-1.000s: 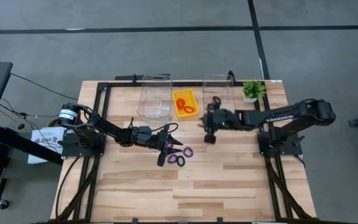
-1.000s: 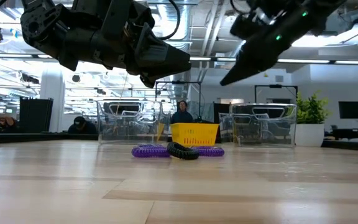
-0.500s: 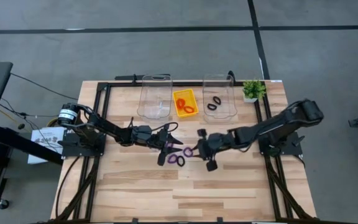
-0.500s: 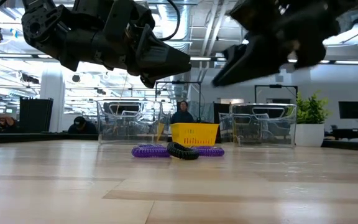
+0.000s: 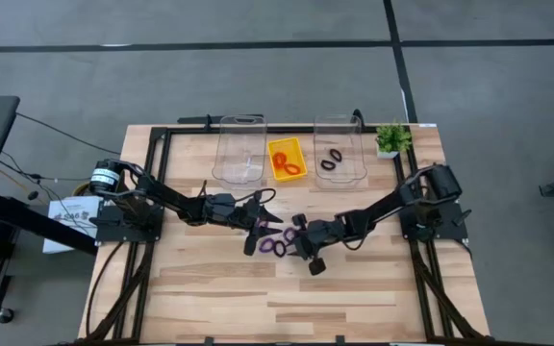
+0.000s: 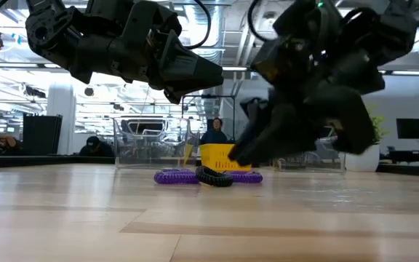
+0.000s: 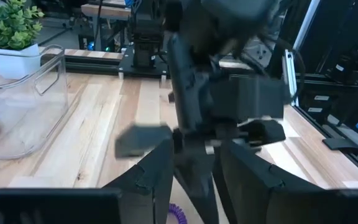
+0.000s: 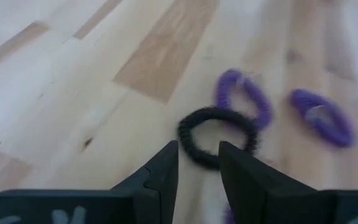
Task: Sort spring keychains
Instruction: Put the black spring keychain into the right transparent bin
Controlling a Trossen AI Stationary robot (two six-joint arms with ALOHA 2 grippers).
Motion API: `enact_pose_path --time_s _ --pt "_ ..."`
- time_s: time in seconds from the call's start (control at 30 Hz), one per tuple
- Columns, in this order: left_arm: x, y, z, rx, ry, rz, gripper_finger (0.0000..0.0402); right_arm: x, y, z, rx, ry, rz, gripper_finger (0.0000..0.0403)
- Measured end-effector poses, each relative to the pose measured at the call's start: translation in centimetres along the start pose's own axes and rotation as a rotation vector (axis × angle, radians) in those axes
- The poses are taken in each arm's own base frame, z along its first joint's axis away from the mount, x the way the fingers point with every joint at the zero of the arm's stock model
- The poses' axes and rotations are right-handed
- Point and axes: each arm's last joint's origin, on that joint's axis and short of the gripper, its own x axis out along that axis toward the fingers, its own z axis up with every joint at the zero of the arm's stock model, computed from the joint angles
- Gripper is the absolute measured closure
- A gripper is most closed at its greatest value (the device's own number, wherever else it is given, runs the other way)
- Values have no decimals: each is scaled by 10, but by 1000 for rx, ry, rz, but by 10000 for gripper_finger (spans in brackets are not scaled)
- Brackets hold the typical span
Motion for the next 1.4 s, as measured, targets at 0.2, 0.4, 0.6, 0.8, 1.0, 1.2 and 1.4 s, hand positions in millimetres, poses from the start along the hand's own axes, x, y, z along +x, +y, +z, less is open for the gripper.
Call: enact_pose_path --time_s 0.2,0.4,0.6,0.8,1.0,1.2,1.4 --pt "0 0 0 0 0 0 271 25 0 -1 -9 19 36 295" --pt "0 0 0 0 0 0 271 43 -3 -1 -12 44 46 296" --pt "0 0 0 0 0 0 271 45 -7 -6 69 130 74 336" --pt "0 0 0 0 0 0 271 44 -4 -5 70 114 136 385" --pt "0 0 0 0 0 0 271 25 6 10 31 120 151 387" --pt "0 0 -1 4 7 9 271 -7 24 42 -25 105 21 388" --pt "0 3 -3 5 33 33 271 -45 46 64 -99 144 -241 394"
